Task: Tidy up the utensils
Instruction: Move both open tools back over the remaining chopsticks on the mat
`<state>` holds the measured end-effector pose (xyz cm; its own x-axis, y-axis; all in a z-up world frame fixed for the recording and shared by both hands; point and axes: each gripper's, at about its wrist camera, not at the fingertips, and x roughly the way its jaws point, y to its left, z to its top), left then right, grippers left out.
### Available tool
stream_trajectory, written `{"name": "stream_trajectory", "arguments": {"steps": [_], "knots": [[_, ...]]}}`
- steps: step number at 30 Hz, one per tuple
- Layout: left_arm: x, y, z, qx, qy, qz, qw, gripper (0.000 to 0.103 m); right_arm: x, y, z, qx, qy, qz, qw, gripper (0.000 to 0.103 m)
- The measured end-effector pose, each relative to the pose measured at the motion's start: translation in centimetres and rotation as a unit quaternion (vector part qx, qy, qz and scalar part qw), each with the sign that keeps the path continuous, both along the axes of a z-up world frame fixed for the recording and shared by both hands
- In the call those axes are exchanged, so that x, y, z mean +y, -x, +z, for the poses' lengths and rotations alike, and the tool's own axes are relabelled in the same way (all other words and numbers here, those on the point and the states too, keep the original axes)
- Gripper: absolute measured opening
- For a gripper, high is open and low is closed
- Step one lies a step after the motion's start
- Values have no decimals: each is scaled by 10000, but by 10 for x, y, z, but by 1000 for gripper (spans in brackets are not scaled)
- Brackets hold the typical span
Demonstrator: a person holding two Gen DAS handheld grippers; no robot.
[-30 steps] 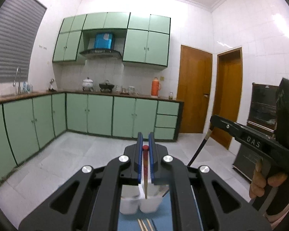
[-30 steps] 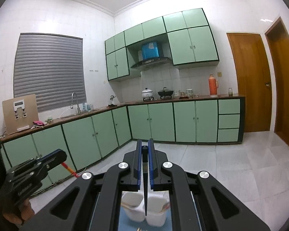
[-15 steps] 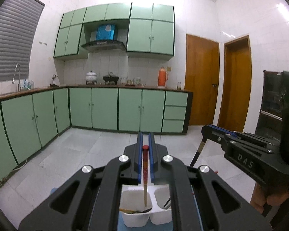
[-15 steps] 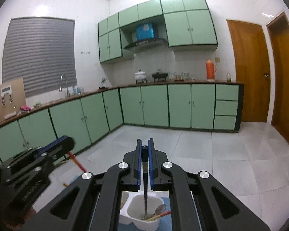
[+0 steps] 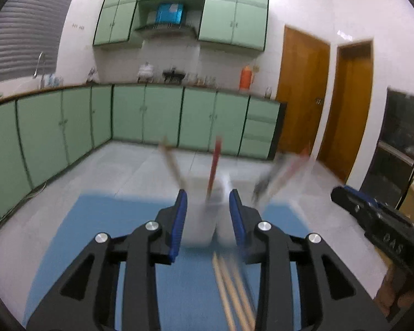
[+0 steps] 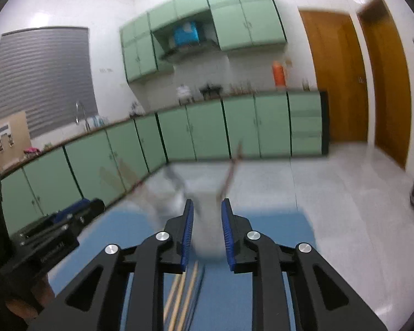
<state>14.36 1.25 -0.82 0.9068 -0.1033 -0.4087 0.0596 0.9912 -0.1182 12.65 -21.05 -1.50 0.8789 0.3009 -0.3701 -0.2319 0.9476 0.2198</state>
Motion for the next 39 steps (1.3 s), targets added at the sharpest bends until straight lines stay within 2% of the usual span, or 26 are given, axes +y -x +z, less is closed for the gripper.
{"name": "stream_trajectory", "arguments": {"steps": [2,5,11,15,19,29,39], "knots": [[-2,16,-25,412,-42,-68,9991,31,3,23,-35,409,83,-34,9991,21],[-4,37,-58,894,-167,-208,9956,31,9,52,-69,874,188,102,9959,21],[5,66,-94,1252,-304,-59,9916,31,17,84,-101,1374,109,160,9903,21],[2,71,-93,1200,-385,-84,9920,30,25,91,-101,1357,198,234,9903,21],[-3,76,-100,1410,-352,-207,9892,30,30,95,-111,1618,171,406,9858,19],[-11,78,-108,1585,-343,-212,9865,30,40,87,-124,2024,288,563,9773,13],[-6,73,-111,1693,-217,-135,9852,30,47,86,-125,2091,412,621,9751,12]]}}
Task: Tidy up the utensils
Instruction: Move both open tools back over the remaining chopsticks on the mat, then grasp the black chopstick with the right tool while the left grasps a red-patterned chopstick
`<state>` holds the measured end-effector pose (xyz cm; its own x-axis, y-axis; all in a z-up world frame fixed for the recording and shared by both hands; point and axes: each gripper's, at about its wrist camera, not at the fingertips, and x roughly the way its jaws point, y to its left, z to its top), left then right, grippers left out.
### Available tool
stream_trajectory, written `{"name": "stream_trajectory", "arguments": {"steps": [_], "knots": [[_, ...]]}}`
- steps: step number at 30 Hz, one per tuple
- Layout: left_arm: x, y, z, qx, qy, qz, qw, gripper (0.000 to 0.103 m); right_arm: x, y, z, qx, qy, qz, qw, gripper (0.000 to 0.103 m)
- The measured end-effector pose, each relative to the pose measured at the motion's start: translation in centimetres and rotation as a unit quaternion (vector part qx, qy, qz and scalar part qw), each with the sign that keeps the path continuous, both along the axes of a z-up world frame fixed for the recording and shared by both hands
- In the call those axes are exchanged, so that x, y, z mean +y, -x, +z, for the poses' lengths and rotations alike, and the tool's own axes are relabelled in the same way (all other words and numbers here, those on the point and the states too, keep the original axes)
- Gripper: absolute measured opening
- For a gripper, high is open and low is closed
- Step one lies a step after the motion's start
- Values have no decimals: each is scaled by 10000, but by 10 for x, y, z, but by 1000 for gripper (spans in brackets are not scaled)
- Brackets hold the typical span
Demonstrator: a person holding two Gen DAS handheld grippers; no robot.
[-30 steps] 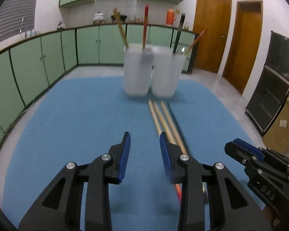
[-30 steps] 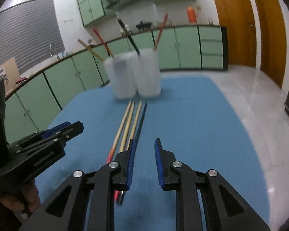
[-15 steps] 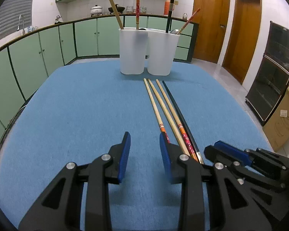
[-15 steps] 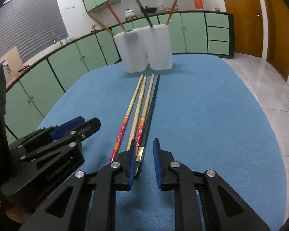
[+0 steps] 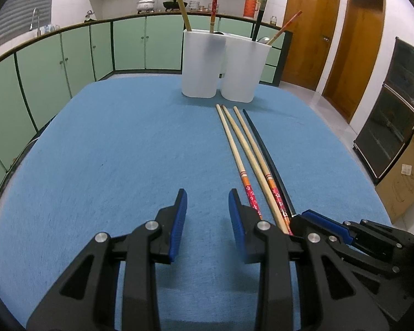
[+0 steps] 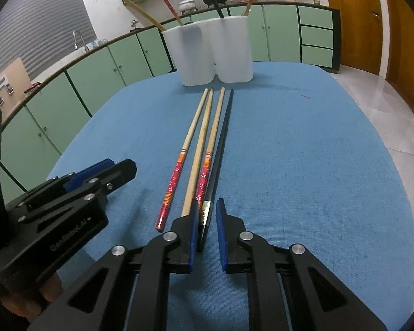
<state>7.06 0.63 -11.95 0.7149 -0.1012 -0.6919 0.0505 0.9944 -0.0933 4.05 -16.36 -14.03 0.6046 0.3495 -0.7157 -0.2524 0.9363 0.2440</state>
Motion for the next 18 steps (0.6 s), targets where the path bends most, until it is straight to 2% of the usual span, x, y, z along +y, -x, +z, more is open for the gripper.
{"name": "stream_trajectory", "arguments": {"steps": [4,8,18], "knots": [[-4,0,0,-24,-34,-46,10000,30,3,-2,1,-28,121,-15,9999,7],[-10,2,1,-39,-39,-139,9999,30,-3,0,1,-64,265,-190,9994,6],[-30,-1,-4,145,33,-440,9989,30,-46,3,0,-13,108,-797,9968,6]]}}
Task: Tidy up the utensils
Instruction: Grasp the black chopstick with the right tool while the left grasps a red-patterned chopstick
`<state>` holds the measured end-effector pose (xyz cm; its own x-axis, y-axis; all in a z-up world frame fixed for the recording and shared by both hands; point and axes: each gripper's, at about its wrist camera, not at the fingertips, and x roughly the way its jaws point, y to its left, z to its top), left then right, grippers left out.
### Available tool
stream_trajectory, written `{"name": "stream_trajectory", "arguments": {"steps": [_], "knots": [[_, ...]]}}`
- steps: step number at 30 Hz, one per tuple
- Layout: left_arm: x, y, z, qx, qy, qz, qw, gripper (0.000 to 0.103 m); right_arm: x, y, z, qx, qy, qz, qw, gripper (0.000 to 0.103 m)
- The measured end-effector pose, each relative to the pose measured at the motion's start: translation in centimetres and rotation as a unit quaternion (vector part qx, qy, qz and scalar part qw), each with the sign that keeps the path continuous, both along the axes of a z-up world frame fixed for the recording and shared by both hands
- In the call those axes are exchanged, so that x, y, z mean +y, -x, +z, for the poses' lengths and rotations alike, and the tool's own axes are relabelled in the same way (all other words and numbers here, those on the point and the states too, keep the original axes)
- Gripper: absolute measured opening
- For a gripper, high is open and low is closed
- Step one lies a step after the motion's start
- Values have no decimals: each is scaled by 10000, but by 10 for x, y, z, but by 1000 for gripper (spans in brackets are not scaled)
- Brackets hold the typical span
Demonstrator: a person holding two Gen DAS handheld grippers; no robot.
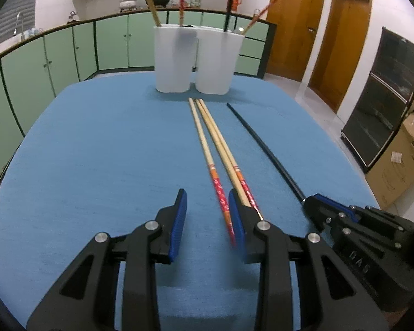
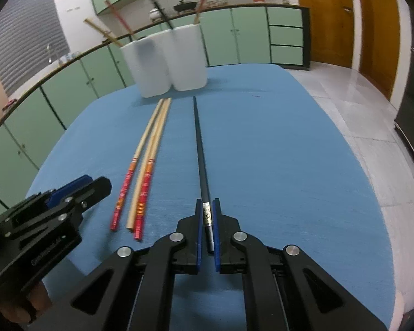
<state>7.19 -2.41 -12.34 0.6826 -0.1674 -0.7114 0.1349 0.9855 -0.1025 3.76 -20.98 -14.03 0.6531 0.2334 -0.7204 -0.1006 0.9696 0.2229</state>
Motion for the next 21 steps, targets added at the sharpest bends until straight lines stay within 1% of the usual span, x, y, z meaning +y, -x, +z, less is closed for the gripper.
{"name": "stream_trajectory", "arguments": {"steps": [3,4,5,7,8,9,13,21], "knots": [[-4,-5,-5,177,-5,-56,9998,30,-4,1,0,-10,-4,-56,10000,6],[-5,-7,-8,244,-19,-51,9997,28,-5,2,0,-12,-17,-66,10000,6],[-6,-10,-10,342,-32,-57,9994,24,-6,2,0,-15,-31,-68,10000,6],[-6,-12,-12,388,-20,-49,9992,21,-5,2,0,-20,-37,-64,10000,6],[-7,-12,-12,398,-35,-75,9992,12,-5,2,0,-22,-35,-60,10000,6],[-8,-12,-12,406,-39,-106,9991,6,-4,2,1,-23,-42,-61,10000,6],[1,-13,-12,389,12,114,9992,5,-1,0,3,-34,-71,-59,10000,6],[35,-12,-9,374,-77,840,9957,5,2,-3,2,62,7,-246,9997,6]]}}
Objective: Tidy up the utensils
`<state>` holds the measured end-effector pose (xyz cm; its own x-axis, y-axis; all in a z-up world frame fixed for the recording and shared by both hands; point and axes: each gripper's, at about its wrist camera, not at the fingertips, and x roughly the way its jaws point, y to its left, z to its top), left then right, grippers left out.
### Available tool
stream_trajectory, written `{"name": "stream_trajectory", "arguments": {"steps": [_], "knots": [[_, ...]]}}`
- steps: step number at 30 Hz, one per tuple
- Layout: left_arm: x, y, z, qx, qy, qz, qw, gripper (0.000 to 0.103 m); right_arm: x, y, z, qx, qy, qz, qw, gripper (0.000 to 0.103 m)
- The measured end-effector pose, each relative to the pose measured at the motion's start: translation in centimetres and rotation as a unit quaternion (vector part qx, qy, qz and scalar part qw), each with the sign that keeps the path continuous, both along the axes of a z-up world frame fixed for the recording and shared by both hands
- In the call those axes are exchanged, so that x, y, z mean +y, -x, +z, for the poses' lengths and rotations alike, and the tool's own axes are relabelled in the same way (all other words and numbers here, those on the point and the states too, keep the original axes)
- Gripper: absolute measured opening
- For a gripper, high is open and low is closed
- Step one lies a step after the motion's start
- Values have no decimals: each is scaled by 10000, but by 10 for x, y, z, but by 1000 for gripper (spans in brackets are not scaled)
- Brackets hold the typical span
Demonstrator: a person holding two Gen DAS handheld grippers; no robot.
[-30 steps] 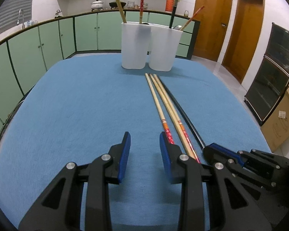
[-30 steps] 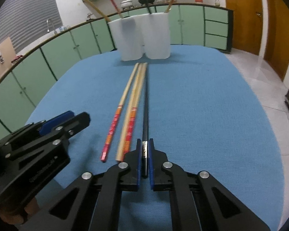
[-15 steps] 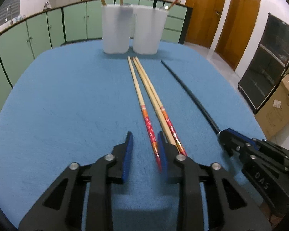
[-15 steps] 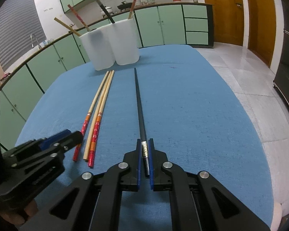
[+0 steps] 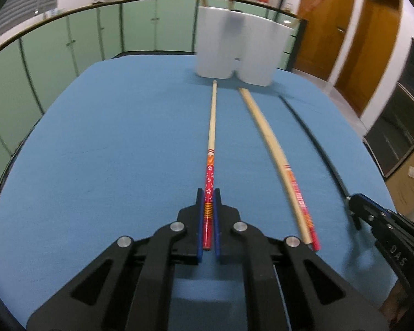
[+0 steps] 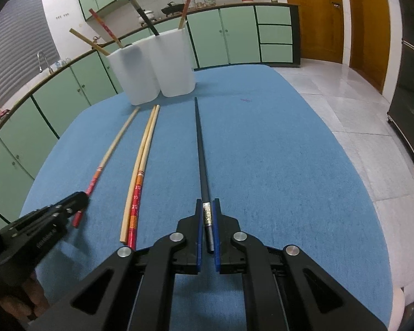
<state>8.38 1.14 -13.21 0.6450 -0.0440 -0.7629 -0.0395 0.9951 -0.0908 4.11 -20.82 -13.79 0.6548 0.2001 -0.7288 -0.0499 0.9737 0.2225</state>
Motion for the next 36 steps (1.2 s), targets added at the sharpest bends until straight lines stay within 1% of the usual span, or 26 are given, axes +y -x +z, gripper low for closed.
{"name": "stream_trajectory", "arguments": {"steps": [2,5,9,11,13,16,21,23,26,28,29,32,36], "knots": [[8,1,1,-26,6,141,9999,5,-1,0,-1,28,-4,-29,10000,6],[10,-4,0,9,52,93,9999,5,0,-4,-2,31,-22,-32,10000,6],[11,-17,-1,27,126,43,9999,5,3,-21,0,32,-110,11,9999,6],[13,-21,0,22,177,59,9998,5,2,-25,2,-32,-147,36,9999,8],[14,-20,0,4,229,65,9997,6,1,-22,5,-159,-167,48,9997,8],[15,-10,2,-80,147,88,9998,6,-2,-10,7,-266,-58,89,9996,8],[10,12,3,-149,2,1,9999,7,-11,14,3,-249,-143,120,9995,8],[11,15,6,-229,-29,30,9997,8,-12,19,1,-227,-63,190,9995,9],[11,17,0,-48,-9,-43,10000,10,-9,18,-3,-123,-63,311,9994,14],[13,19,-1,-57,52,-47,10000,10,-6,16,-2,-123,-51,381,9992,17],[15,20,-1,-58,70,-27,10000,12,-3,16,-2,-117,-33,428,9990,20],[15,18,-2,-24,94,-26,9999,13,2,14,-3,-103,103,472,9988,21],[13,16,-3,-4,35,-37,10000,13,2,9,-3,-44,80,438,9990,21]]}}
